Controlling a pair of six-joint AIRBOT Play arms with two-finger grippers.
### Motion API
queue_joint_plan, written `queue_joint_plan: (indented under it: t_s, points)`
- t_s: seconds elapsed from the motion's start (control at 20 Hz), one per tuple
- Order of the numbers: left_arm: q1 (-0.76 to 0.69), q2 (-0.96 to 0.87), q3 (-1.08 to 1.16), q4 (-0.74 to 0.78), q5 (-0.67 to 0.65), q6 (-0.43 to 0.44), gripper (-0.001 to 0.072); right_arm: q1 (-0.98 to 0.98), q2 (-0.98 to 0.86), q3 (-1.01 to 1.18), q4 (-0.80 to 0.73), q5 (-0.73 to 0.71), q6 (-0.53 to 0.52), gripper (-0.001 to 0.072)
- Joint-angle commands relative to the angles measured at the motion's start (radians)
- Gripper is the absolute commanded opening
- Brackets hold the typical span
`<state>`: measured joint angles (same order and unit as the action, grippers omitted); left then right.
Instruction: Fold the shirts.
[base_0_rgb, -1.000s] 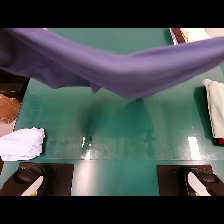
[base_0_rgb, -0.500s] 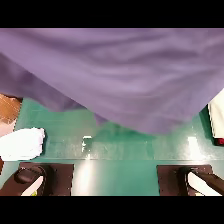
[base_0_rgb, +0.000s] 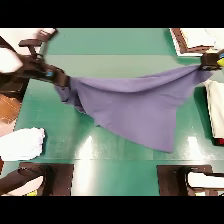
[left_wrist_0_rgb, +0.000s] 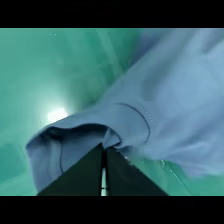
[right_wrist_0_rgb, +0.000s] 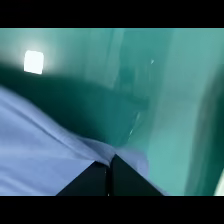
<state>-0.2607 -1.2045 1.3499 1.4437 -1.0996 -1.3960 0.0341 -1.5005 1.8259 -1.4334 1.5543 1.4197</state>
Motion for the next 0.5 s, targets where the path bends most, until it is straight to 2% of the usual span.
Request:
queue_joint_plan:
  t_s: [0.0,0.15,0.2,0.25,0.3,0.35,0.4,0.45]
  points:
    - [0.001,-0.206,0.003,0.034,0.282,0.016,0.0025,0.000,-0.127,0.021,0.002,-0.018,0.002,0.0016]
    - [0.001,-0.286,0.076,0.046,0.425,0.016,0.0025,0.000,-0.178,0.100,0.014,-0.019,0.002,0.0017]
    - [0.006,-0.295,0.089,0.046,0.459,0.016,0.0026,-0.004,-0.185,0.117,0.042,-0.020,0.002,0.0042]
    - [0.016,-0.299,0.102,0.043,0.469,-0.007,0.0028,-0.013,-0.185,0.126,0.085,-0.027,0.001,0.0242]
    - [0.034,-0.299,0.119,0.042,0.455,-0.049,0.0155,-0.027,-0.180,0.125,0.147,-0.038,0.001,0.0453]
    - [0.062,-0.298,0.141,0.042,0.415,-0.089,0.0375,-0.048,-0.177,0.124,0.212,-0.030,0.001,0.0456]
    - [0.099,-0.295,0.174,0.041,0.332,-0.130,0.0440,-0.072,-0.176,0.124,0.265,-0.008,0.001,0.0454]
    - [0.137,-0.293,0.207,0.036,0.231,-0.151,0.0440,-0.097,-0.167,0.112,0.311,0.023,0.001,0.0453]
